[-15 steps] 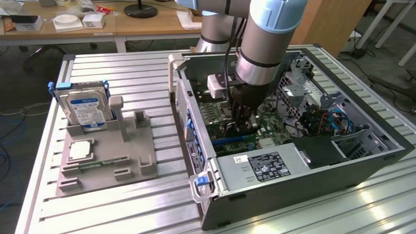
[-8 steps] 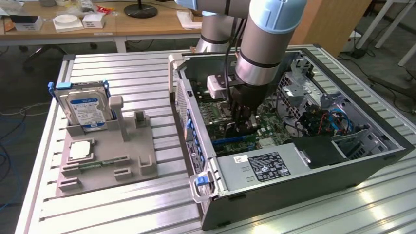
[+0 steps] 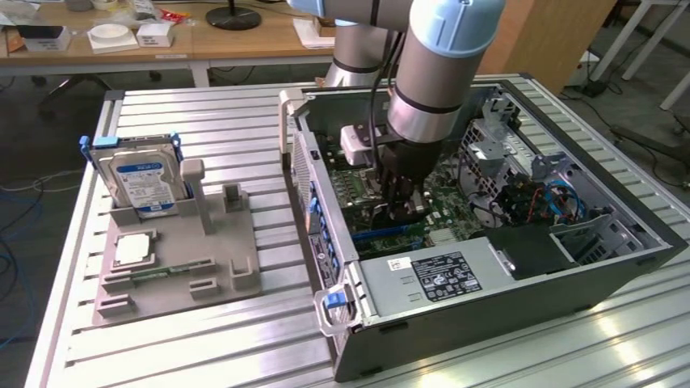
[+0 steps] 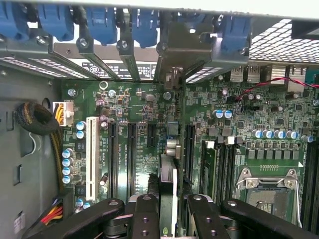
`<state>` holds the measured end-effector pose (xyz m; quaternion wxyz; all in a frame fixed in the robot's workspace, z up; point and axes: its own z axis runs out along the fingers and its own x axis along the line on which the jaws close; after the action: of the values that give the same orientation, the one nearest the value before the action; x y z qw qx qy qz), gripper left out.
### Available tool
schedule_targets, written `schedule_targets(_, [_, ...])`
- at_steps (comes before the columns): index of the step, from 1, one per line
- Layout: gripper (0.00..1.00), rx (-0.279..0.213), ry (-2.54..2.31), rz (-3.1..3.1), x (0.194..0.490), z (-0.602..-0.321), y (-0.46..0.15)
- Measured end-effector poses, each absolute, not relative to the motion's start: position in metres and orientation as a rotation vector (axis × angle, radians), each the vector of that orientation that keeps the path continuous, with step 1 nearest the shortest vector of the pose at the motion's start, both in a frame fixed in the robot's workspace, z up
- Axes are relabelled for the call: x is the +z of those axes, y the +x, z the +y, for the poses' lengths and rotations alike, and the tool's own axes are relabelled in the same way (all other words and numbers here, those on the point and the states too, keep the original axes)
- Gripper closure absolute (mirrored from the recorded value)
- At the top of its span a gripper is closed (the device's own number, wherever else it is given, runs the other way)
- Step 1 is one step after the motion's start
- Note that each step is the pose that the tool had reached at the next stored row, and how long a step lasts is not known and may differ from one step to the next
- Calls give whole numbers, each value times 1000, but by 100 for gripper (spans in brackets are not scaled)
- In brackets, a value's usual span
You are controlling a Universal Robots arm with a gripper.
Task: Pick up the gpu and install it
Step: 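Insert the gpu into the slot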
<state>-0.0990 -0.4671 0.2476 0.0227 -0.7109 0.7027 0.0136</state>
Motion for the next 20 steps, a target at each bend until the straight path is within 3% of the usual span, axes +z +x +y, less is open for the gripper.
schedule_targets(20, [73, 41, -2201, 2176, 247, -467, -98])
